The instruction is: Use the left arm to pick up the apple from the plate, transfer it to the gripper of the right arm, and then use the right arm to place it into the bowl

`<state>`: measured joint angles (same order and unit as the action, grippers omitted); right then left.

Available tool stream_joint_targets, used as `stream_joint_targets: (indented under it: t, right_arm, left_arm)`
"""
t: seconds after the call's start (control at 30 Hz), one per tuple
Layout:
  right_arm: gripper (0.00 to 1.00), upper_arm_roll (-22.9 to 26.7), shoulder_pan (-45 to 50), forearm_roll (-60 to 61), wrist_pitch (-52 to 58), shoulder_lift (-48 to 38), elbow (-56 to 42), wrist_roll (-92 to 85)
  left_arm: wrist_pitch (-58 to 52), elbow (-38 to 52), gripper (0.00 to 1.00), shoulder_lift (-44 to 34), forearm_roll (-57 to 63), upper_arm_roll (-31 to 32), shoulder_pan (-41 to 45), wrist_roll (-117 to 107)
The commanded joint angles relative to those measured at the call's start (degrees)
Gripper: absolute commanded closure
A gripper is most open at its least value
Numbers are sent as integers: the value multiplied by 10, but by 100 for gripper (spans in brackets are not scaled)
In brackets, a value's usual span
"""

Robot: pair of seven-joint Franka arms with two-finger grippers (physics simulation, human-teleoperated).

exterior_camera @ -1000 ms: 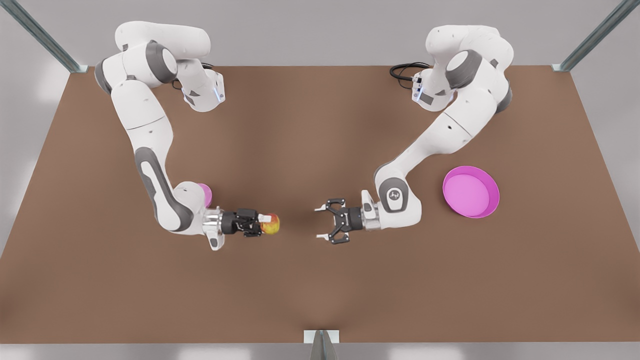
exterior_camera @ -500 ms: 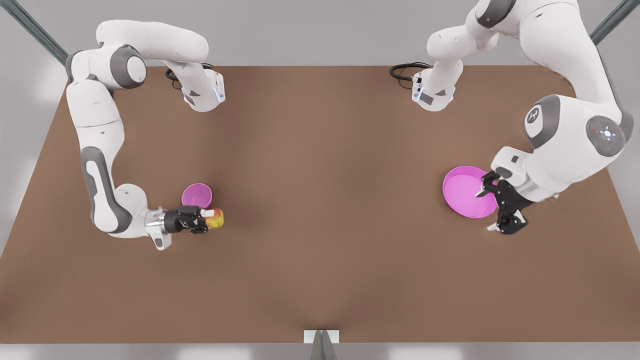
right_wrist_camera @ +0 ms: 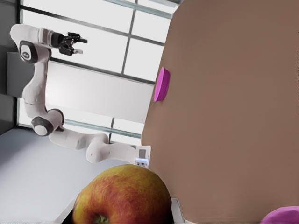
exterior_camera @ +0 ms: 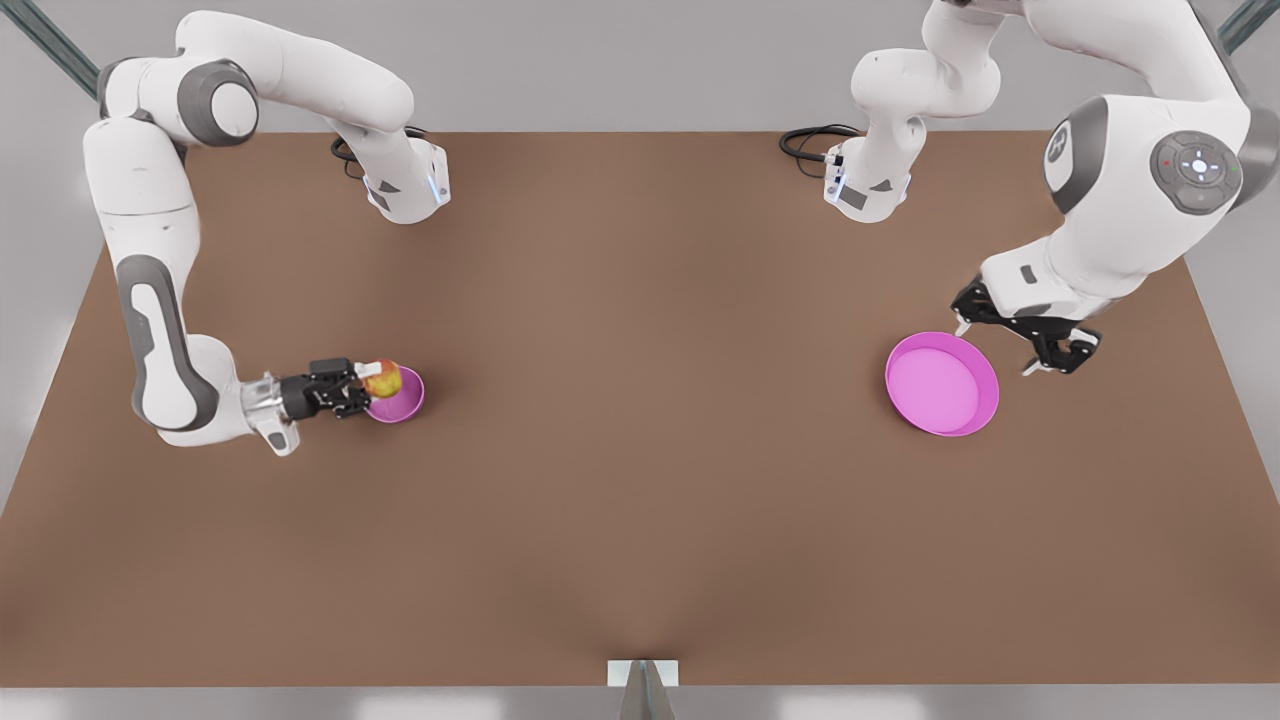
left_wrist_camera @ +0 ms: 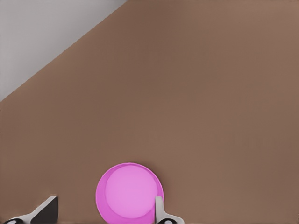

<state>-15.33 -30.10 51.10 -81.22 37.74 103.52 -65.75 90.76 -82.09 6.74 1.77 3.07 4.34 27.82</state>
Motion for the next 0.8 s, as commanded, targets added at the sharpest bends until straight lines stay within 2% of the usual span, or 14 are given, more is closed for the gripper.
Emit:
stream_joint_targets:
  t: [0.0,0.37,0.77]
  right_arm:
    - [31,-1,4,-55,-22,-16,-2,5]
    - [31,-2,37,-164,-124,-72,2,63]
    - [31,-3,43,-174,-242,-63,51,63]
  left_arm:
    - [2,5,0,4,-2,0,-14,-334]
    - [3,5,0,10,-1,1,-14,-334]
    - [4,8,0,16,-2,1,-14,-343]
